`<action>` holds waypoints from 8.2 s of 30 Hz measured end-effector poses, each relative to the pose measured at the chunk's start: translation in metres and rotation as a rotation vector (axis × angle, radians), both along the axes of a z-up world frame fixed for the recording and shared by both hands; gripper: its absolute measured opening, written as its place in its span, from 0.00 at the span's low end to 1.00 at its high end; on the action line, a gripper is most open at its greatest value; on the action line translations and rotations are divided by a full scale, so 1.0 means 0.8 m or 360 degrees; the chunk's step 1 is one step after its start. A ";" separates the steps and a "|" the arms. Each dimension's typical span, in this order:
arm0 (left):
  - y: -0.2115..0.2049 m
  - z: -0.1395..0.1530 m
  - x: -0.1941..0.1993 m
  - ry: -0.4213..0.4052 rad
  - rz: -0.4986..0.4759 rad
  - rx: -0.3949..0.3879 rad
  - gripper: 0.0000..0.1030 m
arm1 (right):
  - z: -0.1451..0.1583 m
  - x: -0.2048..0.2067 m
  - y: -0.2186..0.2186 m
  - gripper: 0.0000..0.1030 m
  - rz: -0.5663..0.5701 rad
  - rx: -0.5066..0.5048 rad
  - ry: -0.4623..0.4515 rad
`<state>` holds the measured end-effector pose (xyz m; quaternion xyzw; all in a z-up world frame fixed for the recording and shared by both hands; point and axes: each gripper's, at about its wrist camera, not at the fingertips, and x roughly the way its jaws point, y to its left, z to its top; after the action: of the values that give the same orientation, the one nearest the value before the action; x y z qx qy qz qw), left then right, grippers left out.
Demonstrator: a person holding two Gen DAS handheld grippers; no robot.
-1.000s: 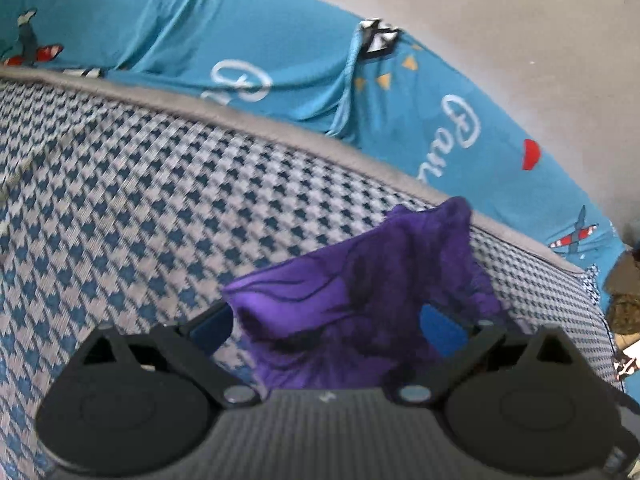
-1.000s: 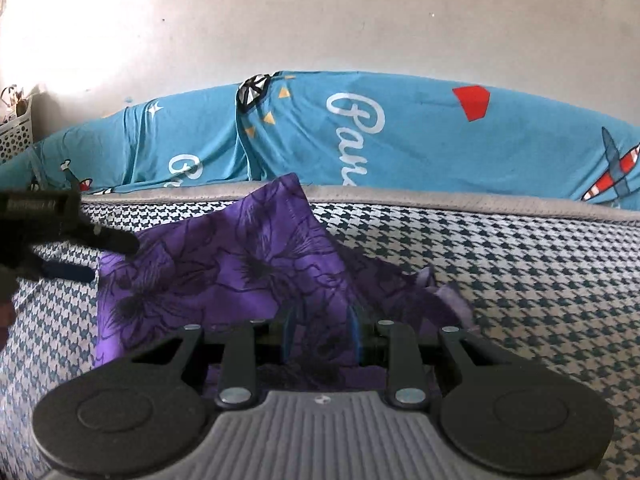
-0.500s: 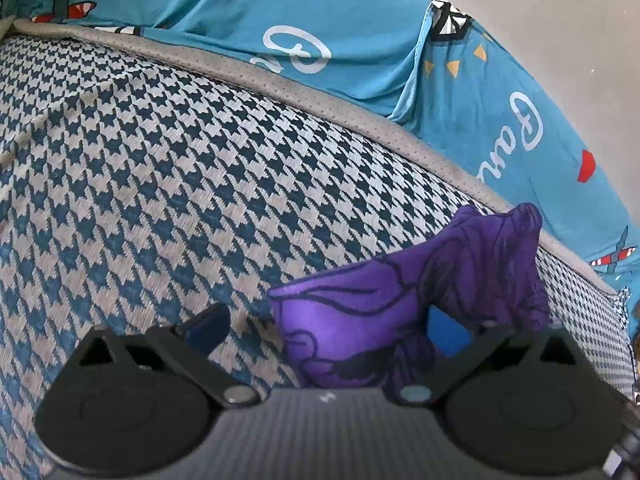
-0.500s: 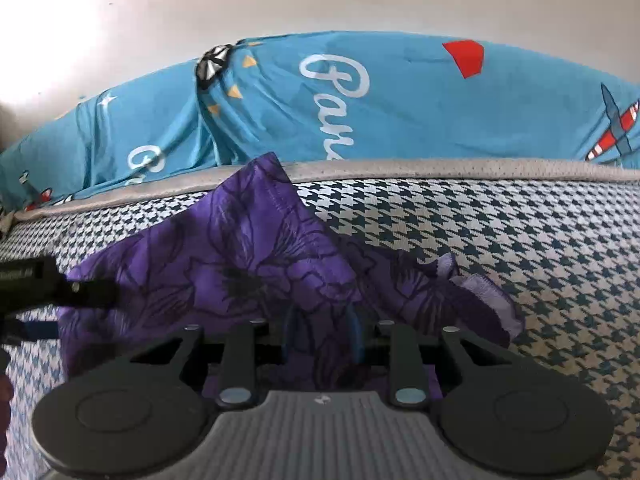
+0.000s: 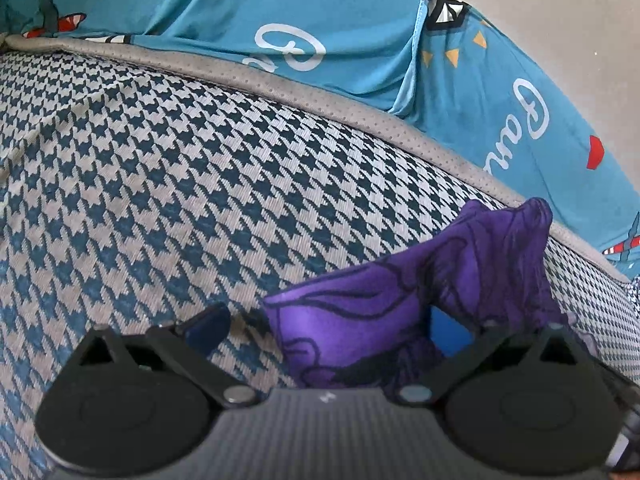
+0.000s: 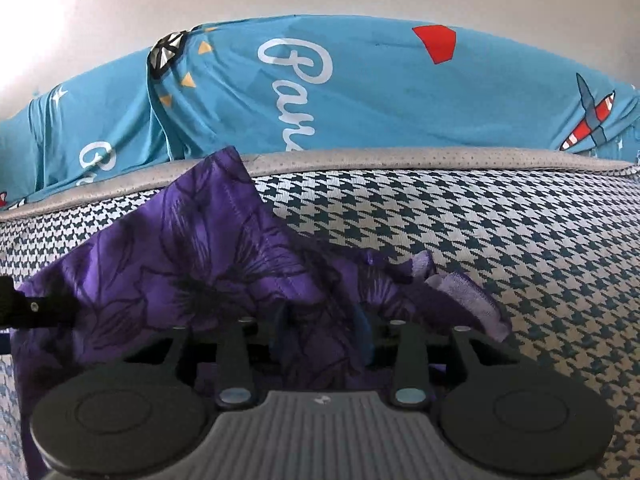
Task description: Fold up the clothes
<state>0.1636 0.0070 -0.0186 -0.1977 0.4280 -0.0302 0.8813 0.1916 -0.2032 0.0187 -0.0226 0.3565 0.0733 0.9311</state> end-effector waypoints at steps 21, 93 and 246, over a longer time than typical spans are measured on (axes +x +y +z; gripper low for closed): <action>-0.024 0.036 -0.064 -0.0065 -0.0135 0.0214 1.00 | 0.035 -0.041 0.009 0.37 0.0064 0.0041 -0.0006; -0.028 -0.007 -0.076 0.0067 -0.0188 -0.0211 1.00 | 0.009 -0.026 -0.132 0.81 -0.0179 0.0393 0.0344; 0.233 0.099 -0.187 -0.0427 0.0592 0.0391 0.41 | 0.065 -0.128 0.296 0.22 0.1024 0.0483 -0.0156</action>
<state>0.0141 0.1934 0.0609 -0.1587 0.2642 0.1585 0.9380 0.0891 0.0334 0.0704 0.0015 0.2711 0.4136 0.8691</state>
